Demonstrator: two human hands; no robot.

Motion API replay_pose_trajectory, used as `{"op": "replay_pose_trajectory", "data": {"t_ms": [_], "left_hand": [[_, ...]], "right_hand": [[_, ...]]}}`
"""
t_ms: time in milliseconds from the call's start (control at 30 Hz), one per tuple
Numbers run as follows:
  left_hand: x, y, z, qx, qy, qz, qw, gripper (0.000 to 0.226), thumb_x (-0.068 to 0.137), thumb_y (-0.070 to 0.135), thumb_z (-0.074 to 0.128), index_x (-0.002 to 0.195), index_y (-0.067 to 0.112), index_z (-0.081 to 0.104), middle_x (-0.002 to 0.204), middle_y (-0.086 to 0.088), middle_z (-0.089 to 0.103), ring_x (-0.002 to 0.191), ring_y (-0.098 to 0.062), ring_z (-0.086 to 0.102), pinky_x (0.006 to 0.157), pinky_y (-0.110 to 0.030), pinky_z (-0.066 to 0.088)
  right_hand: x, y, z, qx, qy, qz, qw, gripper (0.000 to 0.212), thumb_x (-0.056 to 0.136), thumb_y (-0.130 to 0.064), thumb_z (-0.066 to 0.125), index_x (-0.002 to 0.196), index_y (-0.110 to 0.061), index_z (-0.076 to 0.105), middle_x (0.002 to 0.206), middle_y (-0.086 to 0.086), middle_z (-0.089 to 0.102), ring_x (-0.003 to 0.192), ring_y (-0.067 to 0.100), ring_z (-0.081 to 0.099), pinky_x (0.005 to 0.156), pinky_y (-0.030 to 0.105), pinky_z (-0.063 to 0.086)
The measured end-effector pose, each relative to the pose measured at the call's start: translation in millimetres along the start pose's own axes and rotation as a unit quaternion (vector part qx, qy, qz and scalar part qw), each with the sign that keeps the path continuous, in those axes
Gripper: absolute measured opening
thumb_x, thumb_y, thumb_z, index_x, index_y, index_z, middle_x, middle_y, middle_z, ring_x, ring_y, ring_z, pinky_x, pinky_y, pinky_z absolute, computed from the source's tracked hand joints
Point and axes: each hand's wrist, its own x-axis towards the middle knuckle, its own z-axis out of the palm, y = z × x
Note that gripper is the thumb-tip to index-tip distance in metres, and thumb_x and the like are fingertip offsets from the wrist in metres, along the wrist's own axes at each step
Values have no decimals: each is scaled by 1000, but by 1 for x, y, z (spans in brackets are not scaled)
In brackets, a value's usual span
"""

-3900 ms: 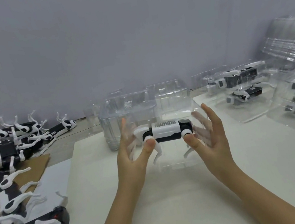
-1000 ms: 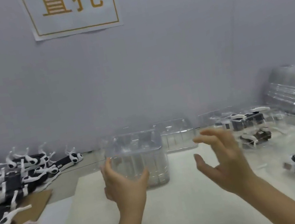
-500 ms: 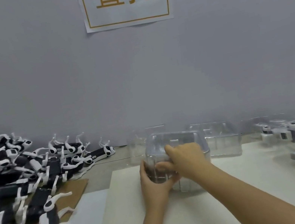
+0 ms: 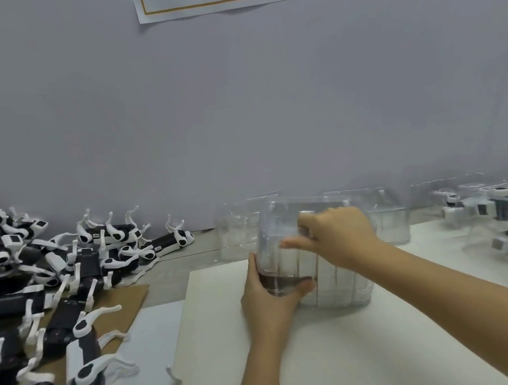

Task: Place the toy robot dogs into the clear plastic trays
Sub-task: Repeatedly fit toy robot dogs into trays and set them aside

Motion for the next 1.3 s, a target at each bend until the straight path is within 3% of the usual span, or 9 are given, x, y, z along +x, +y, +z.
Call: {"op": "replay_pose_trajectory", "data": {"t_ms": [167,300,367,467,567,667,967,1133,1300], "left_hand": [[-4,3,-2,-27,-13,10,1000,106,34,62,92,126,29,52,112,9,64,101,-11,61,85,-28,52],[-23,20,-6,-96,45,34,994,89,59,52,88,133,48,39,133,33,40,128,6,38,101,-13,30],[-31,42,-9,-116,88,75,987,65,65,58,81,120,49,48,126,33,46,122,12,42,94,-3,32],[-36,80,-14,-137,93,89,982,53,60,68,72,104,42,59,106,24,59,98,8,54,80,-11,44],[-32,96,-11,-213,27,-12,977,53,65,57,79,106,29,61,97,14,66,82,-5,60,65,-15,45],[-30,88,-7,-366,2,-123,922,16,90,27,66,97,13,65,79,3,69,70,-13,57,62,-23,45],[-8,60,-3,-203,100,-116,967,9,93,20,66,94,11,68,59,10,68,49,-3,56,48,-14,46],[-4,59,-16,-55,150,-117,980,29,79,31,78,96,11,66,89,3,69,79,-11,61,66,-23,42],[21,82,-16,-42,73,49,995,47,84,28,73,124,27,51,127,9,47,116,-8,43,97,-27,34]], "right_hand": [[18,10,-36,65,17,52,996,65,71,-83,22,75,-24,51,64,-6,58,64,17,58,54,27,38],[10,16,-77,98,129,105,981,68,72,-82,26,78,-23,58,64,-8,60,58,17,57,51,23,32],[-7,15,-93,147,222,146,953,61,77,-83,35,72,-26,55,55,-16,49,49,5,47,51,18,27],[-29,6,-95,124,314,140,931,54,80,-72,49,68,-20,60,50,-16,49,40,8,45,52,12,24],[-35,-8,-82,94,287,89,949,54,77,-65,57,67,-12,65,49,-2,60,40,20,57,46,15,32],[-31,-11,-70,100,263,79,956,55,76,-65,57,67,-11,66,49,-1,61,43,22,60,42,24,39],[-15,4,-50,99,238,64,964,53,77,-64,55,70,-12,65,51,-2,63,45,23,60,46,17,28],[-1,7,-30,68,196,20,978,50,75,-57,66,65,-8,63,46,1,59,37,24,54,43,17,23],[6,8,-33,105,183,78,974,65,73,-74,40,80,-14,66,65,0,69,61,28,66,50,25,34]]}}
